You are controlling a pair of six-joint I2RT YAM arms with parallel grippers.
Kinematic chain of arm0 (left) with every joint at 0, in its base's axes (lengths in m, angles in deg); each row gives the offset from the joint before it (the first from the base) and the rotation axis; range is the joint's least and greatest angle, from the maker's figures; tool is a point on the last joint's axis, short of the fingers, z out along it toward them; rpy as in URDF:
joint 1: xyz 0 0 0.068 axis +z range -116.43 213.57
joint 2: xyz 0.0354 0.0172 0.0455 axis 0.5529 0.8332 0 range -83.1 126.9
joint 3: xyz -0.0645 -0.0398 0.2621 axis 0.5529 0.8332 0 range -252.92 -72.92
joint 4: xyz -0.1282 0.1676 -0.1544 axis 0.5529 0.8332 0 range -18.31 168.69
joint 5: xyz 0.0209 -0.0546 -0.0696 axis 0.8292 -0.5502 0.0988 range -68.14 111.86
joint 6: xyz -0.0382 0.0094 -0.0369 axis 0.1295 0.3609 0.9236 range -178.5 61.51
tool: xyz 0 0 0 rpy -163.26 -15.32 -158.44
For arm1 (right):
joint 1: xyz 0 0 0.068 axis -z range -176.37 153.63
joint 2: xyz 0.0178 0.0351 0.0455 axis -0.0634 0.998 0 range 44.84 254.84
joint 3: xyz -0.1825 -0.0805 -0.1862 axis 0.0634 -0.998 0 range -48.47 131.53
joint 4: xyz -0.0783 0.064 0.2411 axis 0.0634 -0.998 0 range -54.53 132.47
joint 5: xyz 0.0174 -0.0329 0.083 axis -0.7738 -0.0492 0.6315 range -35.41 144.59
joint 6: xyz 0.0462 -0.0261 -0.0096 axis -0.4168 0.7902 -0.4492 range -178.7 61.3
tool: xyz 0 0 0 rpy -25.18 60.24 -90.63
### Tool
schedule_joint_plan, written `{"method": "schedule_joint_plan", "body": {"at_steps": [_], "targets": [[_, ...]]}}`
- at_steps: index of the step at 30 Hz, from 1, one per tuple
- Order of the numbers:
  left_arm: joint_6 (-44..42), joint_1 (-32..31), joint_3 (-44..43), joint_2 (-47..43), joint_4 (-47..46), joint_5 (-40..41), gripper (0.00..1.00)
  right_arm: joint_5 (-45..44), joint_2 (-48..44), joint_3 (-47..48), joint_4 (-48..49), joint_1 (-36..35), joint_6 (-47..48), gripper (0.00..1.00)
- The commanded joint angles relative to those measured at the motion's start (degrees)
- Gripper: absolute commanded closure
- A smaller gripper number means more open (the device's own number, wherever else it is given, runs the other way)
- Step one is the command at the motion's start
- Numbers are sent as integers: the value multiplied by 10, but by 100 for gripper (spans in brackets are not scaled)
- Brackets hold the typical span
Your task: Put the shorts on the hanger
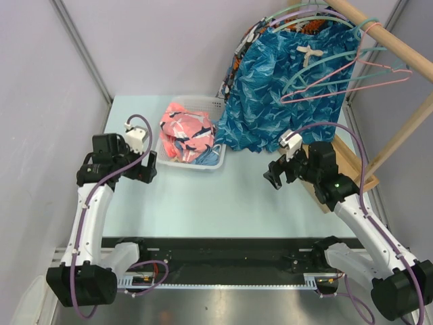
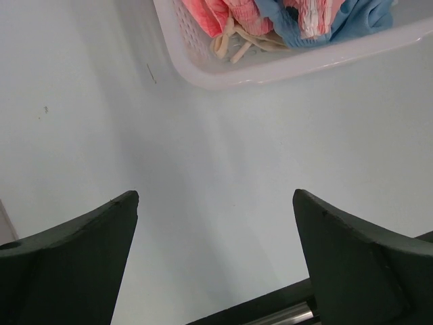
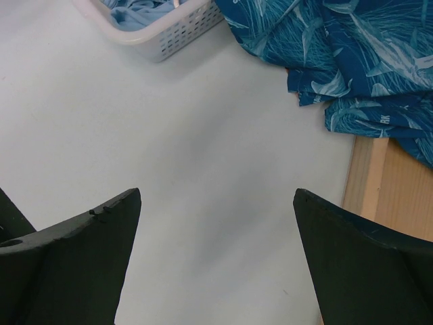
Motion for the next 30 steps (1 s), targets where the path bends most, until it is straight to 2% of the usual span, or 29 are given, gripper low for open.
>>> {"method": "schedule_joint_plan", "body": {"at_steps": [1,5,14,23,30], "targets": [[-16,-19,-47,16,-25,10,0,11,-6,31,9,12,1,0],[-21,-35,-75,42,-32,26,0,15,-7,31,9,18,-2,0],[-71,-150,-147,121,-63,37,0,21,-7,31,4,33,-4,0],[-75,-212,-260,292,-109,5,8,27,5,31,13,35,-6,0],[-74,-252,-348,413,-124,21,8,26,12,31,26,34,-7,0]]}}
